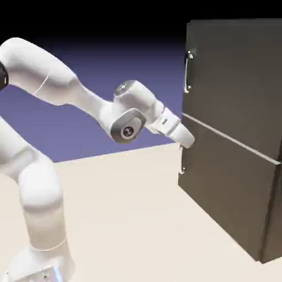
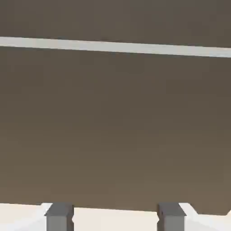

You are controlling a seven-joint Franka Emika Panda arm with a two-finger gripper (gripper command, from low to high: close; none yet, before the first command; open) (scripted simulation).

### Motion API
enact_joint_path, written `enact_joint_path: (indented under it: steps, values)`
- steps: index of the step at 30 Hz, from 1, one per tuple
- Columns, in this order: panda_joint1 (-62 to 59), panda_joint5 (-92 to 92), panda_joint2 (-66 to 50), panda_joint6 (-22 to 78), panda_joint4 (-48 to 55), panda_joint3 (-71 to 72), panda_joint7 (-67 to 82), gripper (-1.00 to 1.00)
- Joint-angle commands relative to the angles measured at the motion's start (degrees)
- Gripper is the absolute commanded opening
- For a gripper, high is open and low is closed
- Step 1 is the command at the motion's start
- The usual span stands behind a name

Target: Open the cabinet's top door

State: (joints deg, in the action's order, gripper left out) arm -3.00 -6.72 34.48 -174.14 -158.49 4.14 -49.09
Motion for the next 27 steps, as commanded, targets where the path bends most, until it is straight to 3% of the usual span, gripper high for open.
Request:
enact_joint_path:
  steps: [1, 27]
  values:
    - [-1.37, -2.50, 0.68, -0.05, 0.93, 1.54, -2.46, 0.00]
    - [-36.87, -67.29, 18.26, -1.34, 25.16, 41.46, -66.42, 0.00]
